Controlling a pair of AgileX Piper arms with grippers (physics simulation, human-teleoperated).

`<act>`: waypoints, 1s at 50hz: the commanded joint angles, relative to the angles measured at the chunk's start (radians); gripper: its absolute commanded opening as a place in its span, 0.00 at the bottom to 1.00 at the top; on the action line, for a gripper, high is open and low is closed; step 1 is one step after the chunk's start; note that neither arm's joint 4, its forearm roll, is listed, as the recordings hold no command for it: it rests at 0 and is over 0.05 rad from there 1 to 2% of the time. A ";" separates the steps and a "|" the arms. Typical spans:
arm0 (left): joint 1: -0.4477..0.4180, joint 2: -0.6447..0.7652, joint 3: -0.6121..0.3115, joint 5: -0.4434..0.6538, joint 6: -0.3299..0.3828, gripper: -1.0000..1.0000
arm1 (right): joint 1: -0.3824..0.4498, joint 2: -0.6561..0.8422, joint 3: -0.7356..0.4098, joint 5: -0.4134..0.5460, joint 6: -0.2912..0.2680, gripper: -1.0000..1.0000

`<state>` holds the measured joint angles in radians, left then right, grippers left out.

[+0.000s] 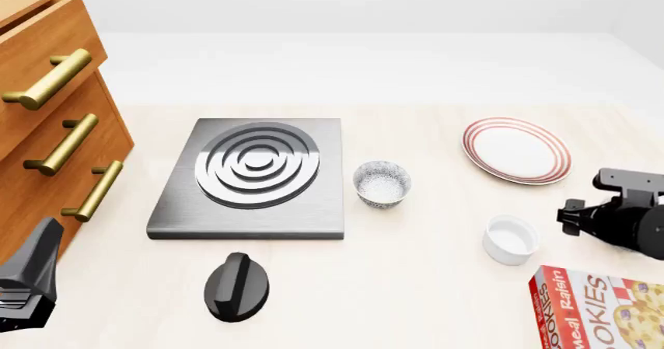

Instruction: Pick the akita bowl next to the plate and place it on the plate.

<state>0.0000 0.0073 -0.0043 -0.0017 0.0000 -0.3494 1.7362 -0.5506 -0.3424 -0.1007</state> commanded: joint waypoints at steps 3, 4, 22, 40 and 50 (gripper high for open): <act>0.000 0.000 0.000 0.000 0.000 1.00 | -0.005 -0.026 0.002 0.025 0.001 1.00; 0.000 0.000 0.000 0.000 0.000 1.00 | -0.007 -0.022 0.004 0.019 0.001 1.00; 0.000 0.000 0.000 0.000 0.000 1.00 | 0.000 -0.051 -0.005 0.058 -0.021 0.00; 0.000 0.000 0.000 0.000 0.000 1.00 | -0.006 -0.160 -0.058 0.199 -0.084 0.00; 0.000 0.000 0.000 0.000 0.000 1.00 | -0.007 -0.251 -0.111 0.317 -0.117 0.00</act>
<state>0.0000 0.0073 -0.0043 -0.0017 0.0000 -0.3558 1.5646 -0.6164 -0.1255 -0.1899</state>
